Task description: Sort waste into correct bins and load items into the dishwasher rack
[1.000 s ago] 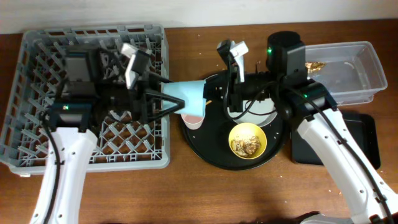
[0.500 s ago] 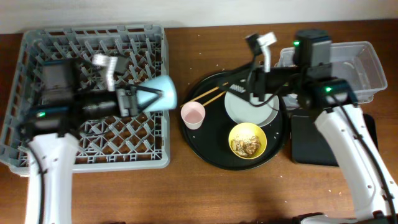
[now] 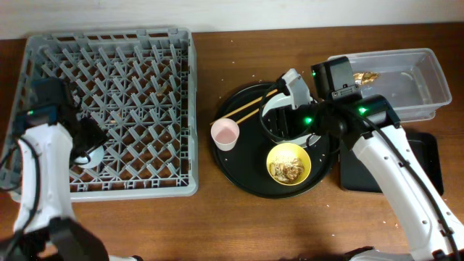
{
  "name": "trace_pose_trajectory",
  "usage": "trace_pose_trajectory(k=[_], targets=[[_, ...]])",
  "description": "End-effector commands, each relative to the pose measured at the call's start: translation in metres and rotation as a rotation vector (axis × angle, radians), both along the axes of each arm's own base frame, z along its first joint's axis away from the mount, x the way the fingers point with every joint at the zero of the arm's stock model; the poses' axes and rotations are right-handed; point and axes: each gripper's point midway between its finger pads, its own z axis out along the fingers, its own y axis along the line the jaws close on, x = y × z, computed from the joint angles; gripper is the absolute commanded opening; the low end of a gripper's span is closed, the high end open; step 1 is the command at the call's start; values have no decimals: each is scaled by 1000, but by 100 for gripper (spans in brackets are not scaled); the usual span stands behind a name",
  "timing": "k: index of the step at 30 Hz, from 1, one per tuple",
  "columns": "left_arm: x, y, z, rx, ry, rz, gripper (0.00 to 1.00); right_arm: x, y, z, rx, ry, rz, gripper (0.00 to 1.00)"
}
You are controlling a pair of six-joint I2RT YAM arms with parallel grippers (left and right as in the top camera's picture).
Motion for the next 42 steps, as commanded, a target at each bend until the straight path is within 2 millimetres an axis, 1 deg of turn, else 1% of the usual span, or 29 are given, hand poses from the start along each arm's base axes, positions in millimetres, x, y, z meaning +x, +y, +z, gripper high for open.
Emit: trace_pose_trajectory(k=[1,2,4,8,10,11,13,14,15,16,17,18,20,22,24,25,26,27,28,29,31,33,34,35,37,38,40,41,42], targets=[[2,15,-29,10,71,45,73,-2,-2,4,-19,-20,-2,65],[3,15,-34,-12,75,50,77,-1,-2,4,-18,-21,-2,65],[10,12,-36,-95,27,63,95,1,-5,2,-35,-25,-13,66],[19,9,-25,-212,-54,34,95,5,-9,-5,-69,-22,-31,66],[14,8,-25,-241,-48,36,94,7,-8,-4,-66,-31,-31,66],[13,4,-19,-260,-52,17,93,8,-8,-3,-63,-37,-31,66],[12,2,14,-246,-92,-23,93,14,-2,0,-56,-73,-22,69],[12,2,42,-222,-137,-35,93,18,7,-1,-59,-98,-7,69],[11,1,74,-189,-201,-53,94,24,17,-9,-84,-108,-1,68],[8,0,101,-156,-265,-63,95,30,26,-25,-135,-108,-1,66],[4,-4,120,-140,-317,-74,96,38,28,-47,-204,-77,-57,63],[1,-9,132,-136,-355,-95,96,43,30,-68,-262,-42,-100,60],[-1,-41,160,-195,-469,-289,96,47,48,-116,-303,40,-98,52],[2,-87,180,-309,-583,-575,93,52,57,-148,-321,78,-89,49],[3,-121,188,-432,-631,-688,94,58,60,-166,-325,89,-87,41],[5,-138,191,-491,-647,-736,94,59,61,-167,-325,89,-87,28],[5,-148,193,-528,-660,-765,95,58,60,-167,-325,90,-87,16],[6,-158,197,-567,-677,-796,95,57,59,-163,-326,91,-88,4],[8,-174,203,-626,-703,-846,96,55,55,-146,-309,85,-95,4],[8,-184,207,-667,-720,-878,96,54,52,-127,-284,73,-97,4],[10,-194,210,-691,-734,-918,98,51,49,-86,-205,29,-61,4],[18,-204,209,-723,-743,-957,98,32,40,1,16,-81,36,4],[19,-210,212,-761,-758,-977,98,24,37,24,84,-121,78,4],[19,-218,218,-826,-785,-1009,99,10,36,56,189,-182,160,4],[20,-238,229,-971,-833,-1082,99,-25,33,117,422,-321,365,4],[18,-249,235,-1056,-855,-1126,99,-33,34,126,466,-343,409,4],[13,-270,243,-1166,-869,-1203,99,-35,38,125,475,-334,423,4],[10,-280,244,-1197,-863,-1235,99,-39,42,128,499,-343,460,4],[6,-292,243,-1216,-845,-1268,99,-48,46,136,544,-396,538,4]])
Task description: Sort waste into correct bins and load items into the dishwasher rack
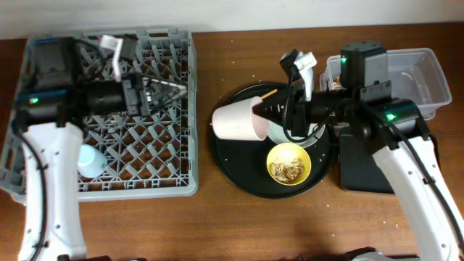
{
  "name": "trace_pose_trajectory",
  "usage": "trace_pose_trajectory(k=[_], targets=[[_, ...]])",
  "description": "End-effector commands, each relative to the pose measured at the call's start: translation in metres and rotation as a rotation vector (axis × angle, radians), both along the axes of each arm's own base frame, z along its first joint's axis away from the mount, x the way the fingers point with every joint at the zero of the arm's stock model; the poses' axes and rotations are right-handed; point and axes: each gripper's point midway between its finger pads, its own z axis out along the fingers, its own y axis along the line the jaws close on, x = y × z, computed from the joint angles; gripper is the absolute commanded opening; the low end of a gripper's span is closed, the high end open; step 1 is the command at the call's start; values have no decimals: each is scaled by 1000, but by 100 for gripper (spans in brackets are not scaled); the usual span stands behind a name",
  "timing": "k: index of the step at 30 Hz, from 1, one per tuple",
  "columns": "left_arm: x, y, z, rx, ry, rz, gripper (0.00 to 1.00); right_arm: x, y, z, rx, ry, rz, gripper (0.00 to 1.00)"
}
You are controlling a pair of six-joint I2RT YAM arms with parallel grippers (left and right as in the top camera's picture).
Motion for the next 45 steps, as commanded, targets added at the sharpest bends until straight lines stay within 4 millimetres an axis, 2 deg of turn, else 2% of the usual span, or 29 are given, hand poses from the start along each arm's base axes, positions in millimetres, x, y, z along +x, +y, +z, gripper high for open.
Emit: trace_pose_trajectory(k=[1,4,5,7,11,13,14,16,22,24,25,26,27,28,30,31,32,34,36,38,40,43,45], targets=[[-22,-37,14,-97,-23,-175,99,-22,12,22,122,-110,190,4],[-45,-61,26,-169,-21,-299,98,-17,13,27,130,-161,191,4],[-52,-69,29,-186,-17,-338,95,-15,13,30,134,-183,191,4],[-65,-82,33,-211,-13,-403,92,0,13,32,112,-182,116,4],[-76,-93,34,-218,-7,-453,92,14,15,48,139,-225,71,4],[-78,-95,34,-218,-6,-461,89,16,15,51,146,-233,66,4],[-78,-95,34,-217,-7,-461,79,15,15,50,146,-227,66,4],[-73,-96,26,-174,-10,-431,73,11,16,51,154,-216,86,4],[-67,-97,28,-163,-78,-429,74,9,15,48,154,-174,88,4],[-65,-98,29,-159,-106,-428,64,9,15,47,153,-167,87,4],[-65,-98,29,-160,-109,-429,62,9,15,46,152,-164,87,4],[-64,-98,28,-152,-108,-423,59,9,15,46,152,-164,85,26],[-58,-98,22,-115,-109,-394,58,11,13,46,150,-166,76,43],[-43,-94,7,-24,-72,-304,58,16,5,46,148,-166,50,50],[-18,-75,-13,90,-16,-153,58,33,-19,39,129,-102,-51,57],[-2,-54,-27,172,17,-40,58,44,-36,27,94,-44,-138,57],[12,-31,-43,265,71,81,58,51,-50,11,48,25,-221,58],[32,34,-87,532,213,379,58,55,-66,-18,-53,144,-344,58],[27,95,-118,798,360,641,58,49,-79,-53,-197,265,-448,58],[15,124,-133,955,443,783,58,39,-86,-77,-321,333,-502,58],[4,141,-150,1055,506,853,59,29,-84,-89,-387,366,-504,58],[-6,146,-179,1087,569,840,59,19,-75,-93,-414,384,-471,58],[-13,147,-204,1112,609,820,59,15,-70,-94,-419,385,-454,58]])
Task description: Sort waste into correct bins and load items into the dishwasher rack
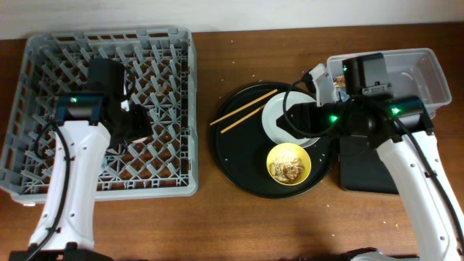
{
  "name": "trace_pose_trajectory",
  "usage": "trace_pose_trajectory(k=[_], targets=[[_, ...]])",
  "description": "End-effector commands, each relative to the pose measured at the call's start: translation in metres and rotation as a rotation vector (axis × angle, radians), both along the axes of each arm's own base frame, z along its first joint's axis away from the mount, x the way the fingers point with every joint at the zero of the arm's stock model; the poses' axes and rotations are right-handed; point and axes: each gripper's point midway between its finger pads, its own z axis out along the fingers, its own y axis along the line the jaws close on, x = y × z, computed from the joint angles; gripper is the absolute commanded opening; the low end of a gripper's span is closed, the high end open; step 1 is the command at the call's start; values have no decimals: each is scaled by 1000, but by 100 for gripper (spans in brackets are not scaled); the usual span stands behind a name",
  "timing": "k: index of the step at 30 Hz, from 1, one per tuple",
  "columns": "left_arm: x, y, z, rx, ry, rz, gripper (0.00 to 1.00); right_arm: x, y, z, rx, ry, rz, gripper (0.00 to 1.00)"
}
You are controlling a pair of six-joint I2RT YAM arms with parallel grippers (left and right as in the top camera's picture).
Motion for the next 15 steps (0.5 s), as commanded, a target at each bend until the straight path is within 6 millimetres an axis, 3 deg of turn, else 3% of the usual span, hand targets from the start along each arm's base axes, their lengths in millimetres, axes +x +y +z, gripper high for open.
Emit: trace_pose_trajectory(k=[1,7,11,14,15], targets=[[-13,15,-25,67,58,61,59,-1,2,-3,-30,-2,5,58],[-14,30,-28,81,62,114,59,-2,2,-4,-35,3,3,58],[-20,22,-63,38,103,103,59,-2,-2,-6,-55,4,-8,58],[-18,22,-68,38,91,103,69,-2,-2,-6,-56,9,-8,59],[-18,22,-68,38,91,103,78,-3,-2,-7,-56,12,-8,59]])
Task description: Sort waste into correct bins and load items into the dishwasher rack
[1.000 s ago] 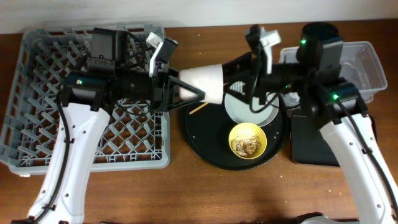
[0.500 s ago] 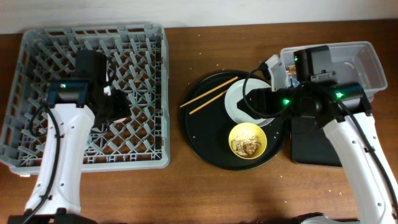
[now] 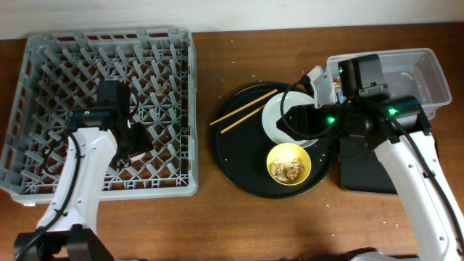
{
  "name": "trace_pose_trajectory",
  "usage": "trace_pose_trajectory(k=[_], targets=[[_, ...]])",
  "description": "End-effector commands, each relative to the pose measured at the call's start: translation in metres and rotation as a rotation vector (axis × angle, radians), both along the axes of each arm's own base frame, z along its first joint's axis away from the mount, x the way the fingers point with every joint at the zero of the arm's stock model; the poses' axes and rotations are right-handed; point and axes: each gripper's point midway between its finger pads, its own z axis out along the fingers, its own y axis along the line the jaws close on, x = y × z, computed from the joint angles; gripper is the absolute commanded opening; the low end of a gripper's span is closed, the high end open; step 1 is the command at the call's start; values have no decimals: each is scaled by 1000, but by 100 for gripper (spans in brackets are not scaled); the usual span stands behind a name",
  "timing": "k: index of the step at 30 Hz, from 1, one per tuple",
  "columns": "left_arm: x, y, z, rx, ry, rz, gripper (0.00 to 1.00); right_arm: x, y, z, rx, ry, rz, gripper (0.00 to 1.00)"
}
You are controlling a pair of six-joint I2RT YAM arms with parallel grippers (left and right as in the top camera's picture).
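Observation:
The grey dishwasher rack fills the left of the table. My left gripper hangs low over its middle front; a small pale thing shows just under the fingers, and I cannot tell what it is or whether the jaws are shut. On the round black tray lie two wooden chopsticks, a white plate and a yellow bowl with food scraps. My right gripper sits over the white plate, its jaws too dark to read. No cup shows on the tray.
A clear plastic bin with some scraps in one corner stands at the back right. A flat black bin lies beneath the right arm. Crumbs dot the wood around the tray.
My left arm has shifted a little toward the front of the rack. The right arm and everything on the tray are as they were.
First a pink cup stood on the tray's left and my left gripper was at the rack's left side by a pale cup. Then the pink cup was raised above the tray at my right gripper. Later it was gone from the tray, my left gripper over the rack's middle.

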Motion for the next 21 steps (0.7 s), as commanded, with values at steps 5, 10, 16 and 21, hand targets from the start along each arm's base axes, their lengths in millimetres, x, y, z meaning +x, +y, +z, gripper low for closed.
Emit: trace_pose_trajectory(k=[5,10,16,21], targets=[[9,-4,20,-28,-38,4,99,0,-5,-4,-42,4,-16,59],[48,-77,136,-362,-332,-364,98,-16,-5,-51,-147,116,-34,54],[47,-105,190,-474,-474,-526,99,-42,6,-182,-503,226,77,45],[45,-105,189,-477,-463,-523,99,-43,15,-237,-561,321,115,14]])
